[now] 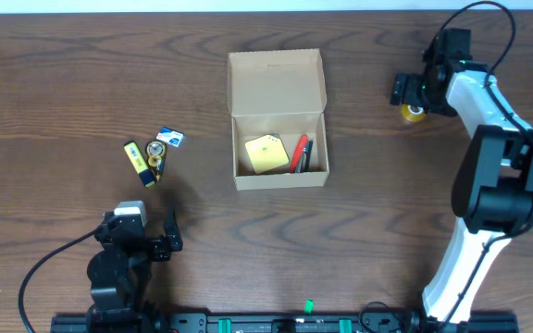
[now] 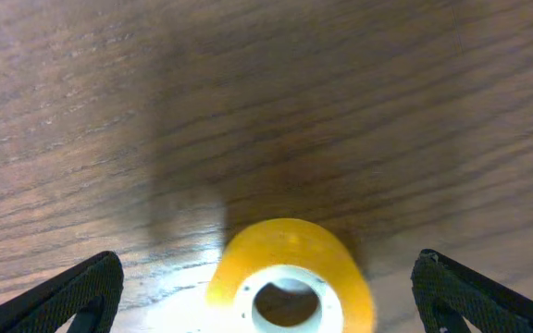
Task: Pack container
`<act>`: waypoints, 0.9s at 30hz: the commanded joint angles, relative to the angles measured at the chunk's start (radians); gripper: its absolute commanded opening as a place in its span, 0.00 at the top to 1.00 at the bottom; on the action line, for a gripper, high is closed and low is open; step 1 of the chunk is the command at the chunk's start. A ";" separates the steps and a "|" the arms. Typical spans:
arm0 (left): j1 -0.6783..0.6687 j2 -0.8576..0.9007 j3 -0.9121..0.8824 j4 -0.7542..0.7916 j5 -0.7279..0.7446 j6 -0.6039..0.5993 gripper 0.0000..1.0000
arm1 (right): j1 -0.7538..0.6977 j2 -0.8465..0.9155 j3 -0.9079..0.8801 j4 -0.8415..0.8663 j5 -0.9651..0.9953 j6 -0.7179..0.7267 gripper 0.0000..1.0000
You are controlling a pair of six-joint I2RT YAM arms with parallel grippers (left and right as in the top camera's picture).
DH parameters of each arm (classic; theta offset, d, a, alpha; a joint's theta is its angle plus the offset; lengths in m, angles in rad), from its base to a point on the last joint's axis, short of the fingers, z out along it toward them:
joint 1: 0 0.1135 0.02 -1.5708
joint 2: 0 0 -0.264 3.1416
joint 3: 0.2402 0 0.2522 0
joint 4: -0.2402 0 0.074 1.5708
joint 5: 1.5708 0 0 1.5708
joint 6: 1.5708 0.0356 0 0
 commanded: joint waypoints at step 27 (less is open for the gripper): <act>0.000 -0.006 -0.019 0.000 0.000 -0.008 0.05 | 0.050 0.072 -0.006 -0.035 0.134 0.177 0.27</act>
